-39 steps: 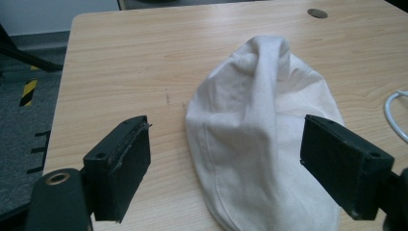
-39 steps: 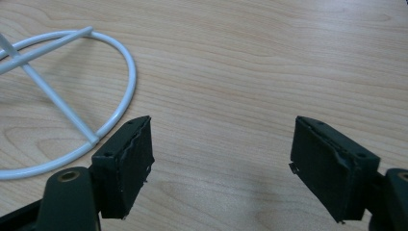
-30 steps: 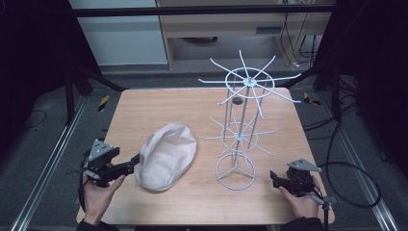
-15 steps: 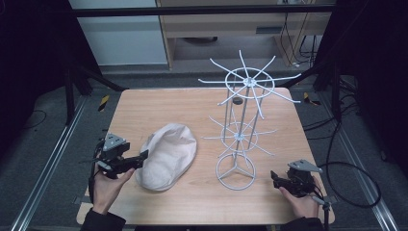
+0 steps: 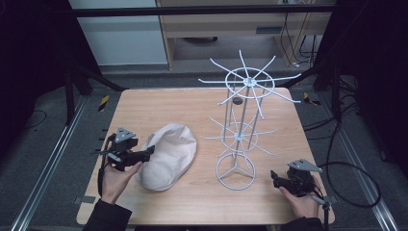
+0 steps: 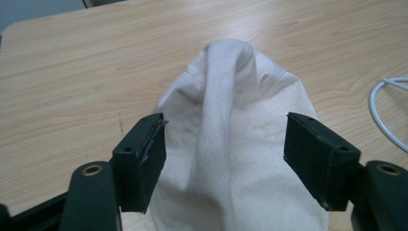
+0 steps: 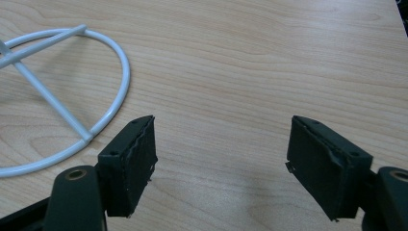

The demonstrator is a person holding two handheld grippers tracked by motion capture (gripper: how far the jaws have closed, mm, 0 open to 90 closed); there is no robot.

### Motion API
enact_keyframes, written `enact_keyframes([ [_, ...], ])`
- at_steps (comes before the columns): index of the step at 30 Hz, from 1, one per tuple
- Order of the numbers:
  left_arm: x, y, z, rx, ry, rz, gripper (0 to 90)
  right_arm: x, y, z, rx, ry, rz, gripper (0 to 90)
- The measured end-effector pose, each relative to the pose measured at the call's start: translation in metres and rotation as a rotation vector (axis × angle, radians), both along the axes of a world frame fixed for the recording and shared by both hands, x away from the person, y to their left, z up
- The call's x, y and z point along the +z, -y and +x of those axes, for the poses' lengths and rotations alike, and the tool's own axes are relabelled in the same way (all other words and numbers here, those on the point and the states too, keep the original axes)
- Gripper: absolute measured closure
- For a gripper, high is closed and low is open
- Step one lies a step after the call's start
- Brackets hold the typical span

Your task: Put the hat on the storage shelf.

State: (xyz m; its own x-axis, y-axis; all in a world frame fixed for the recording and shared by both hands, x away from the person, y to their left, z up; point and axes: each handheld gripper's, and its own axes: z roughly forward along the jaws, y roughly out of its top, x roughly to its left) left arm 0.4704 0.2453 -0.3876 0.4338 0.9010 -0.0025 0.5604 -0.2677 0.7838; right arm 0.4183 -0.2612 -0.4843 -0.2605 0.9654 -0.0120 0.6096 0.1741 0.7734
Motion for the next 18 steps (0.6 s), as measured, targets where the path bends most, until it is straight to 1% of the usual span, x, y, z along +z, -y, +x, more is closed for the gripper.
enact_keyframes([
  [4,-0.005,0.005,0.006,-0.013,-0.020,0.013,32.7,0.000,0.000,0.000,0.006,0.000,-0.003,26.4],
  [5,-0.007,0.006,0.008,-0.014,-0.021,0.020,33.4,0.000,0.000,0.000,0.007,0.000,-0.003,26.6],
  [6,-0.009,0.008,0.009,-0.011,-0.023,0.037,34.0,0.000,0.000,0.000,0.006,-0.001,-0.003,26.8],
  [8,-0.012,0.010,0.014,-0.013,-0.028,0.052,36.4,0.000,0.000,0.000,0.009,-0.002,-0.003,27.3],
  [11,-0.015,0.011,0.017,-0.014,-0.035,0.060,38.0,0.000,-0.001,0.000,0.008,-0.006,0.001,27.5],
  [12,-0.016,0.012,0.018,-0.013,-0.040,0.063,39.8,0.000,0.000,0.000,0.009,-0.006,0.000,27.5],
  [14,-0.020,0.012,0.022,-0.014,-0.052,0.078,41.5,0.000,-0.001,0.000,0.008,-0.006,0.002,27.7],
  [15,-0.020,0.012,0.022,-0.014,-0.052,0.078,42.5,0.000,-0.001,0.000,0.008,-0.006,0.002,27.7],
  [16,-0.021,0.013,0.023,-0.013,-0.060,0.079,42.5,0.000,-0.001,0.000,0.009,-0.007,0.003,28.0],
  [17,-0.022,0.012,0.024,-0.014,-0.067,0.084,44.6,-0.001,-0.001,0.000,0.008,-0.009,0.004,28.2],
  [18,-0.023,0.012,0.025,-0.012,-0.069,0.081,44.6,-0.001,-0.001,0.000,0.008,-0.009,0.004,28.2],
])
